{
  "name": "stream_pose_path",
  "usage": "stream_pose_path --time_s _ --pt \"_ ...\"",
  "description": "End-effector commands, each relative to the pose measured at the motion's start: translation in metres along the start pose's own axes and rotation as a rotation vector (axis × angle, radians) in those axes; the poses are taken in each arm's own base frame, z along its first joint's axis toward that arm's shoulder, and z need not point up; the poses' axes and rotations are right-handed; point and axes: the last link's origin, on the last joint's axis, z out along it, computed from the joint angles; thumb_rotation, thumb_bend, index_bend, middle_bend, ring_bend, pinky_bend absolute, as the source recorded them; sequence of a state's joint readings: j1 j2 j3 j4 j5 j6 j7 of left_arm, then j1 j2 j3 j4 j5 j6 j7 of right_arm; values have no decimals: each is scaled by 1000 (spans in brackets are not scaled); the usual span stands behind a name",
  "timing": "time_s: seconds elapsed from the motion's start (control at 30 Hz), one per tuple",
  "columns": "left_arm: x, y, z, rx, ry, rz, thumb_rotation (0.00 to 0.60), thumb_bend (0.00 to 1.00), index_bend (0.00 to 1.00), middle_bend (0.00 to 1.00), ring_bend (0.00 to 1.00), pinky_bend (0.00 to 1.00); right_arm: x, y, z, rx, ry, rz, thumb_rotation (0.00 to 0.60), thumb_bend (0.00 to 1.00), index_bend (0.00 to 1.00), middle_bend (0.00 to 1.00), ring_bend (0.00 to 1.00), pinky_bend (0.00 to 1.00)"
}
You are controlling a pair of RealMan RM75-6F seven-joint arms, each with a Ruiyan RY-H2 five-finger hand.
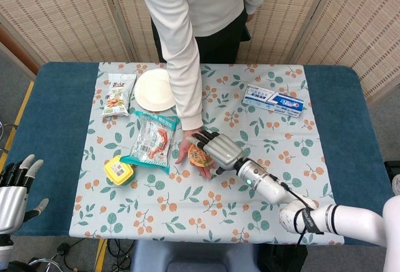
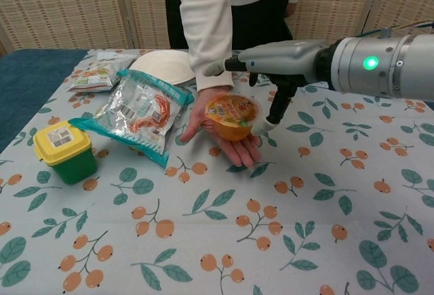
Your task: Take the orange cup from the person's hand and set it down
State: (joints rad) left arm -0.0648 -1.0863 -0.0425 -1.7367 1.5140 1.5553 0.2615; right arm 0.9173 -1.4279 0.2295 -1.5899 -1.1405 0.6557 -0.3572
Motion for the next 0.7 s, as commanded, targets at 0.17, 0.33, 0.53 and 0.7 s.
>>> stream_pose_path --time_s 0.17,0.33,0.53,0.7 --pt "-1 -4 -2 13 -4 -1 600 176 114 31 113 102 -6 -6 19 -6 -45 7 600 199 0 58 26 218" --pt "-2 -7 -3 19 -5 -3 600 177 114 31 113 102 -8 -10 26 -7 -55 2 600 235 0 88 26 218" --pt "-4 -8 -3 20 -8 -5 600 177 114 31 113 102 -9 -11 32 -21 -42 -3 600 343 116 195 128 312" --pt "-4 -10 -4 25 -9 -5 600 177 114 31 113 102 -6 -10 31 -26 -8 5 600 390 237 263 205 429"
